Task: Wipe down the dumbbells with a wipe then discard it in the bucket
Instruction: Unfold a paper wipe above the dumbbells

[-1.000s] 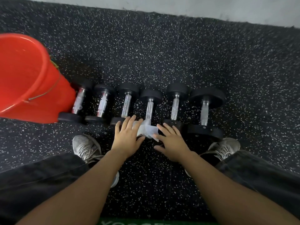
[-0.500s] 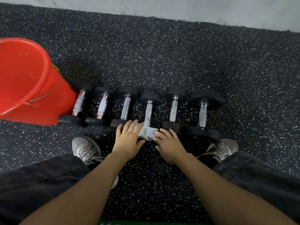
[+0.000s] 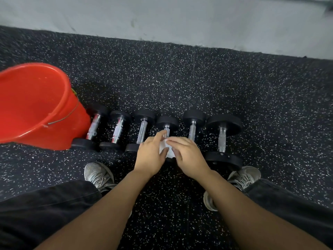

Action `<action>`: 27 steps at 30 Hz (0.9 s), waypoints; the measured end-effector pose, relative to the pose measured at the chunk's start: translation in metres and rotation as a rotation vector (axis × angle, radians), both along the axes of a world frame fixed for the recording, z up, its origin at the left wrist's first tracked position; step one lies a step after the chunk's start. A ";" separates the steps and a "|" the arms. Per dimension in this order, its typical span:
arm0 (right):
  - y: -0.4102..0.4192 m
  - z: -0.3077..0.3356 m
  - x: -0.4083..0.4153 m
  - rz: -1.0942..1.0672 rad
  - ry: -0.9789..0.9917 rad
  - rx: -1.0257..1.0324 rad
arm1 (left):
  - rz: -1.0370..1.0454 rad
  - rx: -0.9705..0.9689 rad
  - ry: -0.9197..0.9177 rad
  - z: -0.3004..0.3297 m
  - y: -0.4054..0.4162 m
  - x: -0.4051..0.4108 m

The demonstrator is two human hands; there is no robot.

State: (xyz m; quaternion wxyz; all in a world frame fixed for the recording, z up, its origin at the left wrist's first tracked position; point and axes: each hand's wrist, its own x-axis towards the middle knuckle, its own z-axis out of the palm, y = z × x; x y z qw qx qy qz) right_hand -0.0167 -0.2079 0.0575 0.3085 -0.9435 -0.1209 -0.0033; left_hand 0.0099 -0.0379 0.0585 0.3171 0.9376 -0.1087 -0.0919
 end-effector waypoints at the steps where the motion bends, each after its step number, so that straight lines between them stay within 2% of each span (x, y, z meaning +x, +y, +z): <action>1: 0.002 0.007 0.003 -0.021 -0.038 0.016 | 0.016 -0.010 0.006 0.008 -0.001 0.003; 6: 0.011 0.060 0.014 -0.166 -0.221 0.052 | 0.088 -0.083 -0.011 0.065 0.012 0.014; 12: 0.012 0.122 0.007 -0.317 -0.386 0.127 | 0.129 -0.154 -0.119 0.145 0.036 0.015; 18: 0.039 0.175 -0.023 -0.216 -0.439 0.092 | 0.084 -0.444 -0.098 0.211 0.045 -0.003; 22: 0.055 0.201 -0.037 -0.218 -0.441 0.245 | -0.049 -0.560 -0.090 0.245 0.048 -0.023; 27: 0.057 0.229 -0.048 -0.238 -0.513 0.442 | -0.068 -0.557 -0.173 0.275 0.060 -0.046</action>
